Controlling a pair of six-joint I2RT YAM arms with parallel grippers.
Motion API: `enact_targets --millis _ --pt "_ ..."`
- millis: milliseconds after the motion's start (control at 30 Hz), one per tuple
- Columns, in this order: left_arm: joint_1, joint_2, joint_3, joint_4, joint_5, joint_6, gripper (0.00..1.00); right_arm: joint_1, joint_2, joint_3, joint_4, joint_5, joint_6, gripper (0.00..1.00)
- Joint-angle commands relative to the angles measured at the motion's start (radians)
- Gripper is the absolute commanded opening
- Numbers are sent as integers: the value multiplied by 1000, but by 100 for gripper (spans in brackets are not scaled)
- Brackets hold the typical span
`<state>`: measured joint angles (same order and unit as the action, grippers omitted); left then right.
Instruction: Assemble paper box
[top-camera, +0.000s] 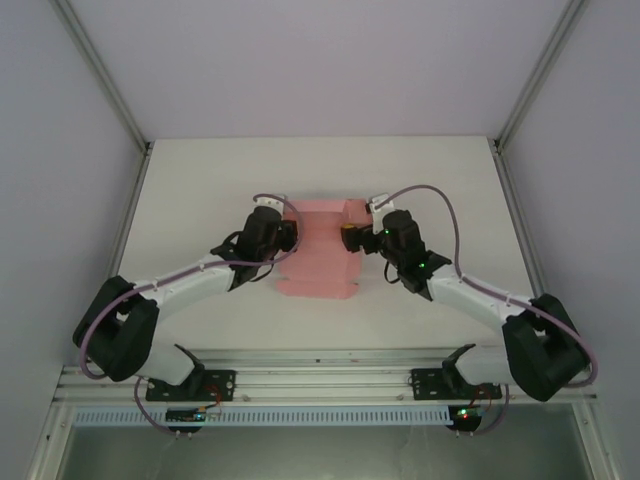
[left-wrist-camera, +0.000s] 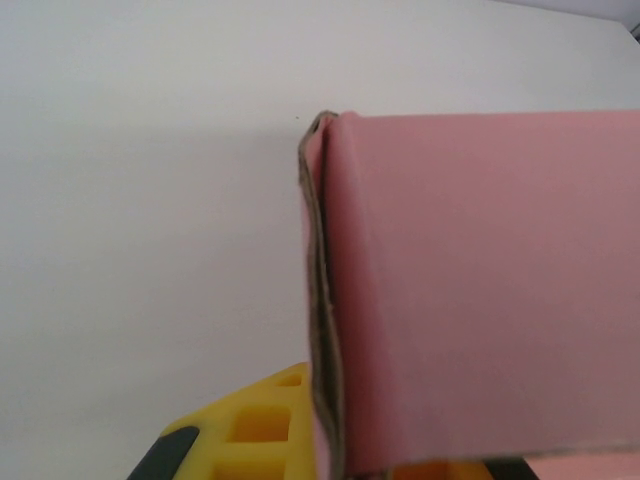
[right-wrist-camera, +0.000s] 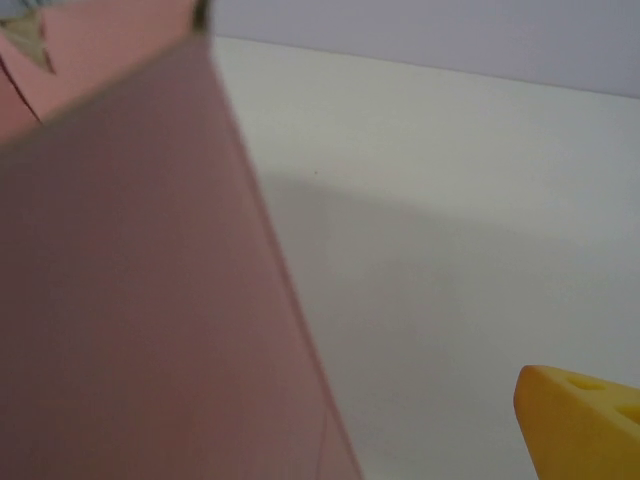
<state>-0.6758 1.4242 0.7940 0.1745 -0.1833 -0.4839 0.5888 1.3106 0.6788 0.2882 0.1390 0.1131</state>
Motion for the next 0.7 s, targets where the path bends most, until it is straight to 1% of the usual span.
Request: enact_targets --millis 0,100,200,300,433,500,533,600,667 --pt "-6 -8 30 19 32 -14 0 30 40 37 1 43 -24 99" --pt "-6 -14 25 13 8 -18 0 42 39 30 7 69 -14 99" --pt "1 -13 24 0 -18 -18 0 42 -7 9 -37 65 22 99" --pt "20 -10 18 3 1 -25 0 42 -96 -24 -86 84 40 99" --pt "55 -5 -2 27 54 -38 0 25 -270 -85 -185 60 69 99" --pt "68 0 -11 39 74 -45 0 -6 -355 -133 -180 21 77 99" --pt "74 2 -12 42 85 -47 0 -39 -394 -155 -180 -4 85 99" --pt "79 7 -13 47 102 -40 0 -117 -443 -167 -215 -59 122 99" --pt "80 5 -17 56 120 -32 0 -214 -461 -148 -273 -129 167 99"
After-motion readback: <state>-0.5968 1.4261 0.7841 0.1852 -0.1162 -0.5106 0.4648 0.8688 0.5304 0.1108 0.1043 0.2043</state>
